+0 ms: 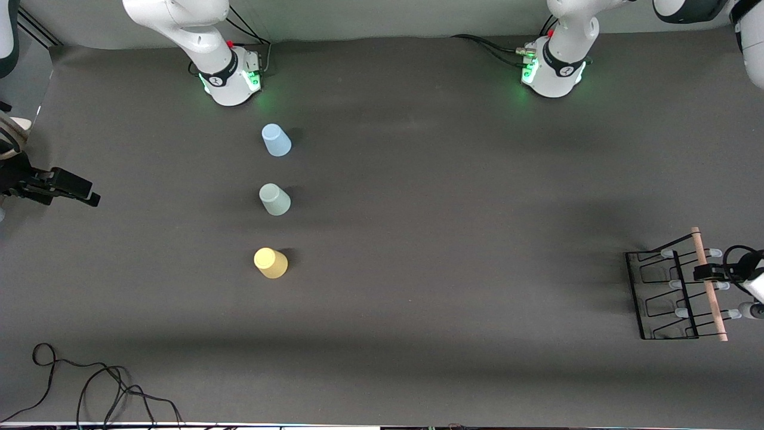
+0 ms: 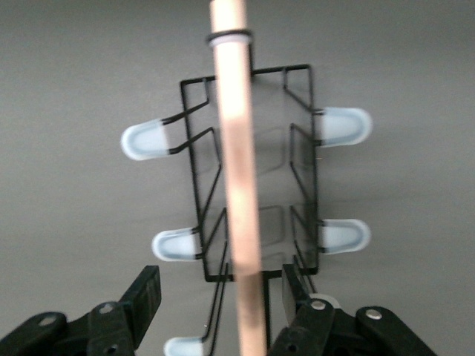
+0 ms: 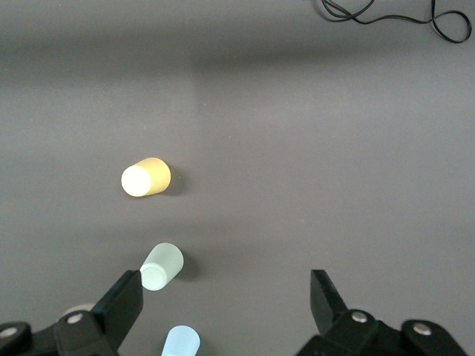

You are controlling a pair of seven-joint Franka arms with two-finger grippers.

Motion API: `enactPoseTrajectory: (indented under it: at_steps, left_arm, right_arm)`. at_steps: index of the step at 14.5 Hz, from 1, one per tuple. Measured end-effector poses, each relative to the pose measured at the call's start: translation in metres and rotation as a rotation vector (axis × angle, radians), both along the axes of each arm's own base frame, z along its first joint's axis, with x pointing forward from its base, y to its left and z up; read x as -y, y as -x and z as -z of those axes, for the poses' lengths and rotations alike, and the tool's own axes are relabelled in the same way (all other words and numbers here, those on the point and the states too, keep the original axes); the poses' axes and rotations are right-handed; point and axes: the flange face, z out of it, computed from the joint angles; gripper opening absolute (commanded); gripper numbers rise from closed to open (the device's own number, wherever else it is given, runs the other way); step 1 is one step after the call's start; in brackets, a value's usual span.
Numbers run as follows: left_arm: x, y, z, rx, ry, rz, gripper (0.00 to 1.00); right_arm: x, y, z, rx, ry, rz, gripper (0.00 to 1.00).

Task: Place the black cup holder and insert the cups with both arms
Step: 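Reach the left gripper to the rack's wooden handle and grasp it, then lift the black rack with the left gripper toward the table center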

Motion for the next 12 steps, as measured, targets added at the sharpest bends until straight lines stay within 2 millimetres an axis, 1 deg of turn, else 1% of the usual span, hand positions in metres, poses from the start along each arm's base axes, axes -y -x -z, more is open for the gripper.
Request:
enactPoseTrajectory:
  at_steps: [1, 3, 4, 7, 12]
  left_arm:
    - [-0.003, 0.0, 0.004, -0.001, 0.001, -0.001, 0.22]
    - [0.0, -0.001, 0.008, -0.003, 0.005, 0.004, 0.16]
    - [0.004, -0.002, 0.007, -0.001, 0.007, 0.007, 0.08]
    - [0.01, -0.004, 0.008, -0.002, 0.008, 0.012, 0.0]
    - [0.011, -0.004, 0.008, -0.002, 0.008, 0.012, 0.0]
  right_arm:
    - [0.0, 0.0, 0.0, 0.0, 0.0, 0.0, 1.0]
    - [0.0, 0.0, 0.0, 0.0, 0.0, 0.0, 1.0]
    - [0.0, 0.0, 0.0, 0.0, 0.0, 0.0, 1.0]
    - [0.0, 0.0, 0.0, -0.001, 0.0, 0.0, 1.0]
    - [0.0, 0.0, -0.001, 0.0, 0.0, 0.0, 1.0]
